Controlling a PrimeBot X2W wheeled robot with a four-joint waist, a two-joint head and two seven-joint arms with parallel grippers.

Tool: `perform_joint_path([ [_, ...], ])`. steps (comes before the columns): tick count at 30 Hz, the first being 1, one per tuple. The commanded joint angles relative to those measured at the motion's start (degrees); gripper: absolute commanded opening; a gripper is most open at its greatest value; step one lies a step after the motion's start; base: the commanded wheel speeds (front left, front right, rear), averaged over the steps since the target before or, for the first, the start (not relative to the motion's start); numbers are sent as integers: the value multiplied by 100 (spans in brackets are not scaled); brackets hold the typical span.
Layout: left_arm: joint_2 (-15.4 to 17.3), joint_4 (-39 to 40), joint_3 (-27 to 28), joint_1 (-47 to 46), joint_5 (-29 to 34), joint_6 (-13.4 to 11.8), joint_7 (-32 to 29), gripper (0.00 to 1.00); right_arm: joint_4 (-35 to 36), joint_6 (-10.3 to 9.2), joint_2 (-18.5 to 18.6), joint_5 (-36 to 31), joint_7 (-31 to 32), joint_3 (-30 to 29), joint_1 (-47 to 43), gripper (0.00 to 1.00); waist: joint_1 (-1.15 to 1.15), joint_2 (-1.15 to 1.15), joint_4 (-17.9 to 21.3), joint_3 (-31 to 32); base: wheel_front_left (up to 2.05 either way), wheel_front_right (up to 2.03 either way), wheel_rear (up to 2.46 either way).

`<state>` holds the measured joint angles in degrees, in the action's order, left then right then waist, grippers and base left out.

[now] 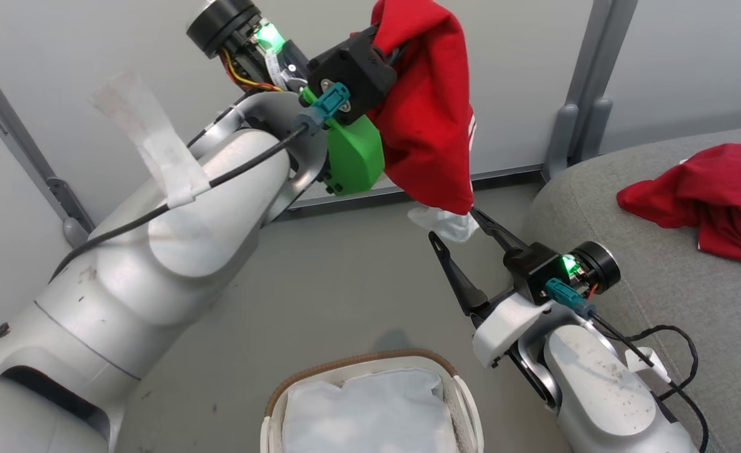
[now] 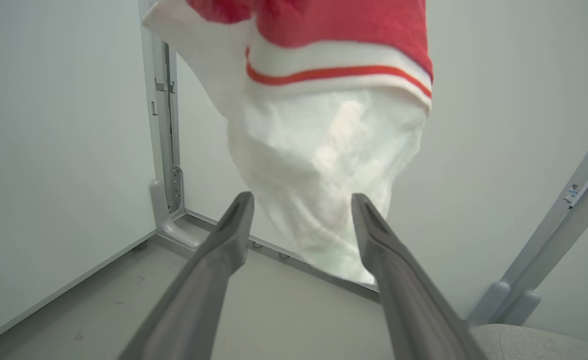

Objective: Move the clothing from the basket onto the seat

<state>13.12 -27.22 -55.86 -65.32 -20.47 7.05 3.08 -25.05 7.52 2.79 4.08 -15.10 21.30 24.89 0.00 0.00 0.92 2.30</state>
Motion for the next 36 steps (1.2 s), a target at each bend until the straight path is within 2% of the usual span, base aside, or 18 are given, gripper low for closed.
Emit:
perform_joint_path([
  [1, -76, 38, -37, -119, -31, 4, 2, 0, -90, -6, 20, -36, -9, -10, 104, 100, 0, 0, -130, 43, 0, 0, 0],
  [7, -233, 133, -173, -113, -199, 28, 31, 0, -203, -7, 21, -205, -9, -255, 384, 100, 0, 0, -301, 77, 0, 0, 0],
  [11, -235, 169, -248, -43, -293, 26, 34, 0, 102, -6, 21, -396, -9, -576, 466, 100, 0, 0, -356, 86, 0, 0, 0],
  [18, -97, 25, -270, 215, -439, 30, 133, 0, 633, -7, 19, -563, -9, -748, 395, 100, 0, 0, -332, 85, 0, 0, 0],
  [19, -74, -5, -261, 269, -482, 22, 163, 0, 693, -7, 22, -577, -9, -748, 376, 73, 0, 0, -320, 83, 0, 0, 0],
  [20, -52, -36, -252, 322, -512, 11, 173, 0, 749, -6, 20, -592, -9, -739, 347, 40, 0, 0, -306, 80, 0, 0, 0],
  [21, -33, -67, -247, 360, -535, 0, 205, 0, 788, -6, 18, -601, -9, -726, 327, 23, 0, 0, -295, 75, 0, 0, 0],
  [22, -10, -112, -240, 405, -561, -11, 223, 0, 832, -7, 19, -607, -9, -709, 311, 0, 0, 0, -280, 69, 0, 0, 0],
  [36, 114, -568, -12, 1000, -1048, -119, 558, 0, 1068, -7, 20, -478, -9, -844, 136, 0, 0, 0, -153, -48, 0, 0, 0],
])
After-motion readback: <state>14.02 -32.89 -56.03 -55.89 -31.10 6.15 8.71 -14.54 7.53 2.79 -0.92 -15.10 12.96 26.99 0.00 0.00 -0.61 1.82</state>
